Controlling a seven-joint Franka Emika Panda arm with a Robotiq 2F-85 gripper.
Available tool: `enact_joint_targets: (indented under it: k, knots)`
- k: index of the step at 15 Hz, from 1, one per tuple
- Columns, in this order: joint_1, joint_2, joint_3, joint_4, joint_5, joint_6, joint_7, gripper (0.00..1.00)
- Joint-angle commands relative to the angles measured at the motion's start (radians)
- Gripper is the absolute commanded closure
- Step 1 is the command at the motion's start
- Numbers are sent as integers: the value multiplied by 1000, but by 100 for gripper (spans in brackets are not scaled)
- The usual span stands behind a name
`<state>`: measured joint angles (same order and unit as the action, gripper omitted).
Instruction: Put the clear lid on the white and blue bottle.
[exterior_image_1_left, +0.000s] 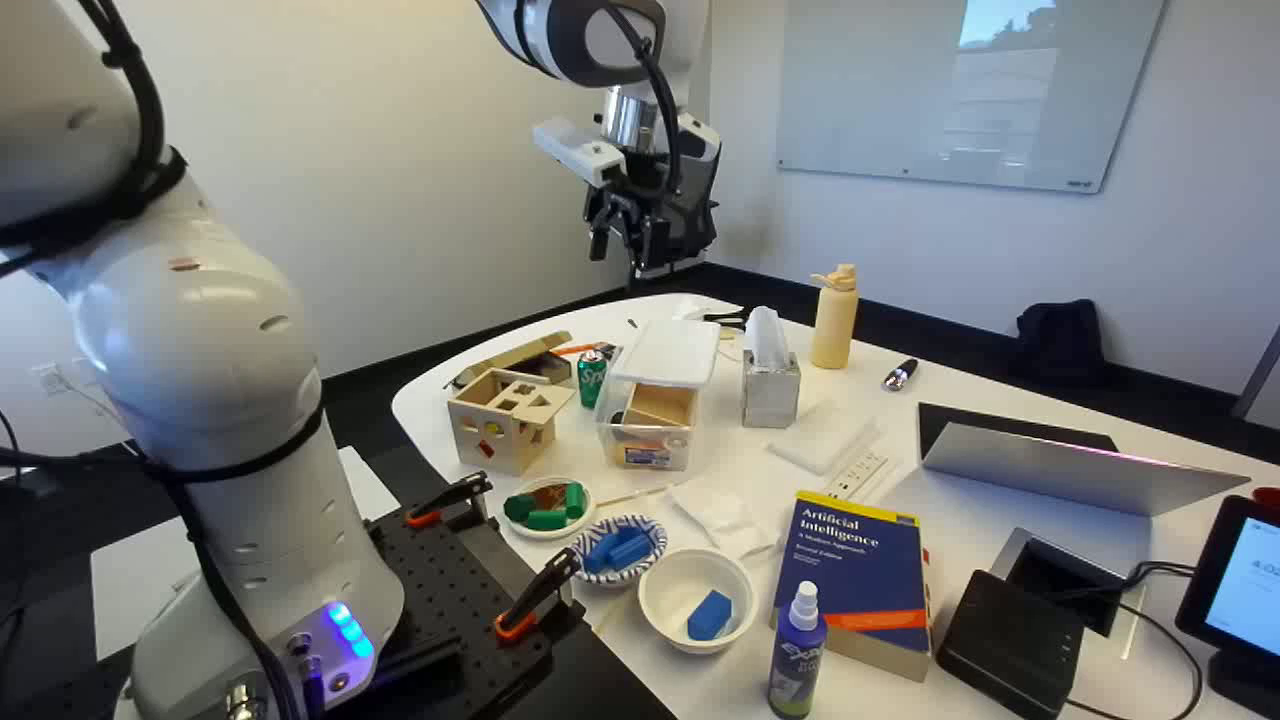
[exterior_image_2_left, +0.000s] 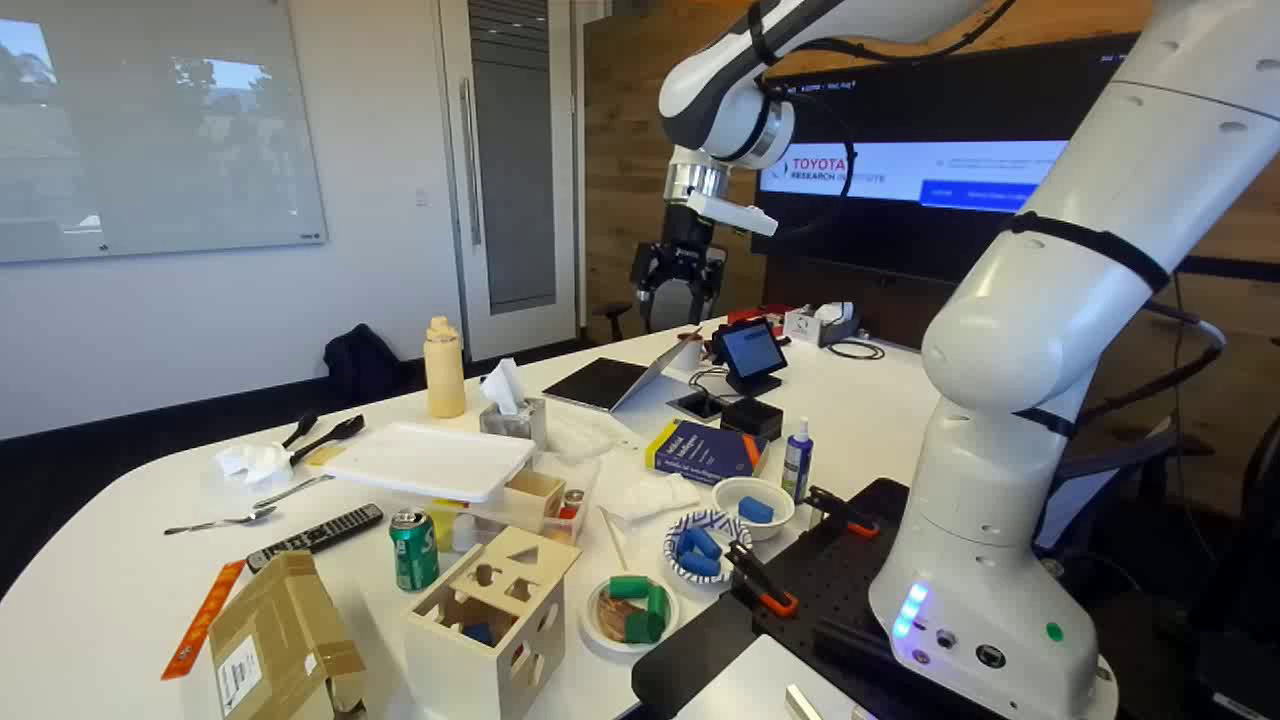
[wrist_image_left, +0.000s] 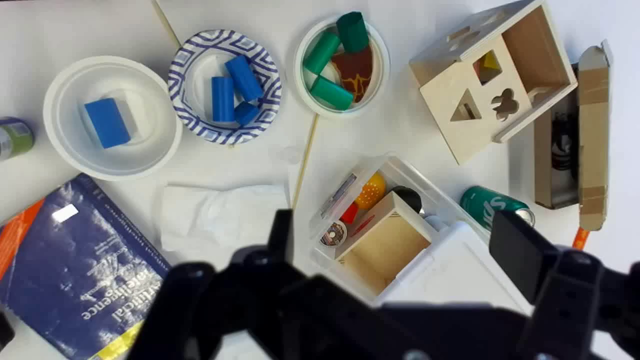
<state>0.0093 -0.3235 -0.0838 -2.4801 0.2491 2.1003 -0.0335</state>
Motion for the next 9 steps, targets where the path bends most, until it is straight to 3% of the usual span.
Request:
enact_joint_targets:
  k: [1,3,9]
  knots:
    - [-10,0,9,2,3,-3,-2,0]
    - [-10,0,9,2,3,-3,-3,0]
    - [-7,314,47,71,-46,205,73,0]
